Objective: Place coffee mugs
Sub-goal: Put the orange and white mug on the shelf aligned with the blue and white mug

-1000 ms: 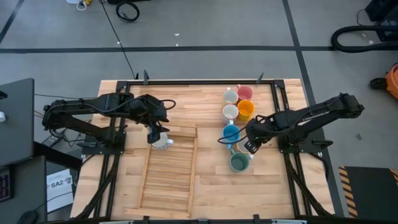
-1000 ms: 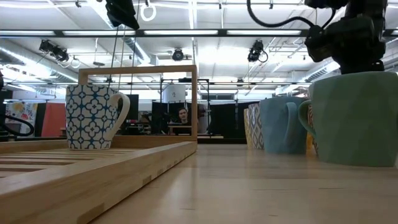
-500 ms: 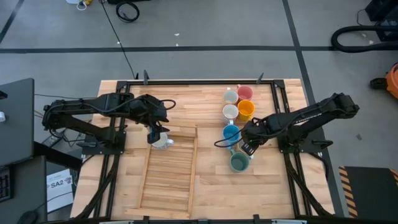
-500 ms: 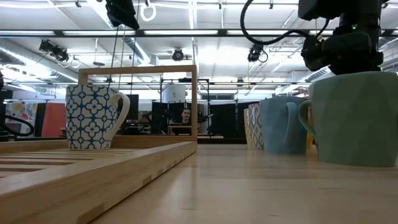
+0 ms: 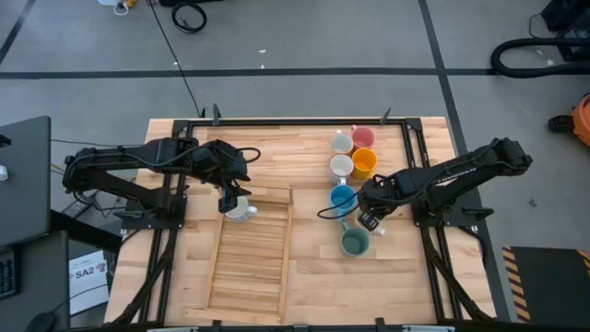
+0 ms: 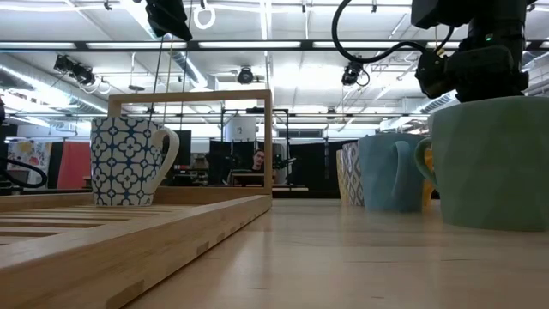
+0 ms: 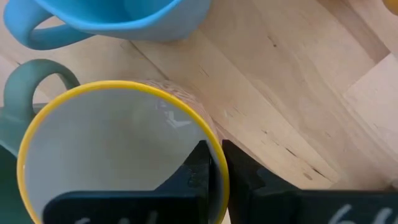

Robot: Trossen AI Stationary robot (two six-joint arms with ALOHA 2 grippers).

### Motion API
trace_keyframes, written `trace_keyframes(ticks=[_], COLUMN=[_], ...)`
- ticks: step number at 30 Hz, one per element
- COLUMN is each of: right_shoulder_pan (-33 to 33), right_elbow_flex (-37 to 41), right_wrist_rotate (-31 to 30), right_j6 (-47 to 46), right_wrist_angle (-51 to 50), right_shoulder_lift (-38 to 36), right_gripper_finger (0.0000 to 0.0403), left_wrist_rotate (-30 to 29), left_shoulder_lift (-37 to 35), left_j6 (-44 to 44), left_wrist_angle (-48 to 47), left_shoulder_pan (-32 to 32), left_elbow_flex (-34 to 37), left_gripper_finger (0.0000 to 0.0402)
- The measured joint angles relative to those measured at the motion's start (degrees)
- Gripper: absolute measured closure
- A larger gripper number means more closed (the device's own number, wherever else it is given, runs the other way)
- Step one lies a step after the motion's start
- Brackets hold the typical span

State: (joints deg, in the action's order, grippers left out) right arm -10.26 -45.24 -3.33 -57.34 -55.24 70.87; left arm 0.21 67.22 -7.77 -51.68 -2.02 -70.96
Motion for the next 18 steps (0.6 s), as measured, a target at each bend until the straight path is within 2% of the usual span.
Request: trace_keyframes(ticks=[8,18], right_shoulder_pan=[1.44,3.71], right_elbow_flex=[-2.37,-19.38], right_wrist_rotate=[0.02,-0.18], right_j6=[0.55,6.86], right_wrist_angle=[-4.87,-18.66], right_shoulder_lift=[-1.40,-1.49], right_gripper_finger=[0.0375,0.0375], left_wrist_rotate=[0.00,0.00], left_shoulder_lift=[0.00,0.00], left_j6=[0.00,0.00], left_wrist_angle=[0.00,0.00], left_shoulder_pan=[0.01,0.01], left_elbow_flex=[0.00,0.00], left_gripper_finger=[0.0198,0.0198])
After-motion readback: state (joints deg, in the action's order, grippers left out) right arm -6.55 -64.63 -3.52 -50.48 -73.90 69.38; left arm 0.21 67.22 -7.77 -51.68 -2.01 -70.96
